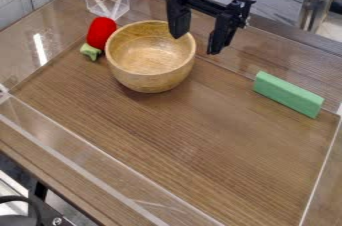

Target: Move the red fruit to the right

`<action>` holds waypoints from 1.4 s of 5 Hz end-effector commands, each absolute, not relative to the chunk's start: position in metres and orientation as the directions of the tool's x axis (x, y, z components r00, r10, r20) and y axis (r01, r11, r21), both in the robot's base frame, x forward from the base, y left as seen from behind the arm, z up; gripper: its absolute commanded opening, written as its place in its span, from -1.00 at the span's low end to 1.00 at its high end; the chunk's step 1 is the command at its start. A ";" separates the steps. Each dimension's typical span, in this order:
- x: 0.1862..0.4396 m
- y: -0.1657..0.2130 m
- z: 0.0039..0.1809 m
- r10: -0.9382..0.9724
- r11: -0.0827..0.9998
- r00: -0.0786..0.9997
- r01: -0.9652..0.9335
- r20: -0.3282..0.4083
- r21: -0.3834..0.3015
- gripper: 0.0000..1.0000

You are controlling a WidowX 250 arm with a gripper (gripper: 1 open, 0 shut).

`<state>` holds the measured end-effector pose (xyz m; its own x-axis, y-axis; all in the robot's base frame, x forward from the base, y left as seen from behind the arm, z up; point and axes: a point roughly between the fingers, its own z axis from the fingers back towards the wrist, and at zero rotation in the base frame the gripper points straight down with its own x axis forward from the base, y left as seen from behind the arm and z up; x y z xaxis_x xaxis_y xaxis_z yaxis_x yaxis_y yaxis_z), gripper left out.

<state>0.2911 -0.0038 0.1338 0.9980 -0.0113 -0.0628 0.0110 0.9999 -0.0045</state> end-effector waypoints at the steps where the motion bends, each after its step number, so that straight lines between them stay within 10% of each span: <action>1: 0.288 -0.004 0.118 -0.047 0.999 0.995 0.047 -0.087 -0.009 1.00; 7: 0.314 0.145 0.132 0.015 0.998 0.999 -0.012 0.044 -0.054 1.00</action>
<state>0.3081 0.1403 0.1122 0.9997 0.0190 -0.0167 -0.0203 0.9964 -0.0819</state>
